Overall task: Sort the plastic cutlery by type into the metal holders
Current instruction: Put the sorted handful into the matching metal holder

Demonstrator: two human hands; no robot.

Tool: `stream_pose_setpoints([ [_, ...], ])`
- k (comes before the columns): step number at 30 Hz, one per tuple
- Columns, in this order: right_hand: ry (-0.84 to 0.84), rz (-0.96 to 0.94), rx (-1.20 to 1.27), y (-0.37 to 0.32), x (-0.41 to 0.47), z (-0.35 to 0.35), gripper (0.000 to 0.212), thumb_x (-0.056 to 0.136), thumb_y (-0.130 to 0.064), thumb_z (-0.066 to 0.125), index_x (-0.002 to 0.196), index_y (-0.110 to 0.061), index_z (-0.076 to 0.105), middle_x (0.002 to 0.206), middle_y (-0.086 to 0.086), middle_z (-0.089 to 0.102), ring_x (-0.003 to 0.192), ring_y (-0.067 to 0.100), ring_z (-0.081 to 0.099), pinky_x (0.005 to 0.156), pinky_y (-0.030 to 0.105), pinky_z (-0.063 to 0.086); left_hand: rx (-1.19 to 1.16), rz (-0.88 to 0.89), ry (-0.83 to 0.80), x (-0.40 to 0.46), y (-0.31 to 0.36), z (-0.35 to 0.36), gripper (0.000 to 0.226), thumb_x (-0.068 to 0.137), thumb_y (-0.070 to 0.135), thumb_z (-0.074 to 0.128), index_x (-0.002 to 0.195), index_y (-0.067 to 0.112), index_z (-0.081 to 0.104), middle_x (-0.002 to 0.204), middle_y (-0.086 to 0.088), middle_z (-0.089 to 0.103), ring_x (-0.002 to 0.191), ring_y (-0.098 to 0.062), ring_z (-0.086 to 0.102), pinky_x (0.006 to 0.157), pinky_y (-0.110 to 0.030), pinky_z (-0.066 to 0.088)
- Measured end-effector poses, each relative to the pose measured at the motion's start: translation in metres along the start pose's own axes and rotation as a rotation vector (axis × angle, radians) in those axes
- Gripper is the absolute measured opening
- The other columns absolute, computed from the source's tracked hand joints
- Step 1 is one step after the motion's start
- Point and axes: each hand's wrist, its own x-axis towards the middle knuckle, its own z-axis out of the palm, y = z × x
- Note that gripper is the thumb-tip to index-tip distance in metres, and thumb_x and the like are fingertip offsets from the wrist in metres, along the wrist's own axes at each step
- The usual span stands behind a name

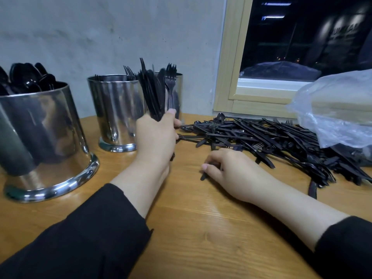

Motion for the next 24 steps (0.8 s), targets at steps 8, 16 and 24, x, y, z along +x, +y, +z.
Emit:
stream_pose_setpoints([
  [8, -0.032, 0.141, -0.056, 0.007, -0.006, -0.018, 0.008, 0.093, -0.033, 0.067, 0.088, -0.026, 0.066, 0.084, -0.010, 0.066, 0.081, 0.009, 0.058, 0.070, 0.025, 0.043, 0.061, -0.008, -0.090, -0.005, -0.004, 0.002, 0.017, 0.098, 0.019, 0.060, 0.086, 0.013, 0.071, 0.074, 0.001, 0.070, 0.057, -0.015, 0.051, 0.061, -0.029, 0.041],
  [16, -0.151, 0.285, -0.017, 0.029, -0.010, -0.044, 0.021, 0.083, -0.023, 0.072, 0.097, -0.031, 0.058, 0.083, -0.008, 0.070, 0.072, 0.008, 0.064, 0.066, 0.026, 0.051, 0.089, -0.038, -0.141, -0.011, -0.005, 0.005, 0.021, 0.097, 0.024, 0.064, 0.079, 0.017, 0.072, 0.087, -0.026, 0.070, 0.060, -0.020, 0.049, 0.061, -0.035, 0.038],
  [24, -0.011, 0.219, 0.209, 0.046, -0.014, -0.051, 0.021, 0.091, -0.033, 0.070, 0.074, -0.022, 0.070, 0.068, -0.013, 0.070, 0.063, 0.008, 0.063, 0.064, 0.025, 0.052, 0.085, -0.083, -0.237, -0.015, -0.009, 0.007, 0.016, 0.097, 0.022, 0.063, 0.093, 0.011, 0.073, 0.072, -0.004, 0.068, 0.056, -0.014, 0.050, 0.051, -0.027, 0.040],
])
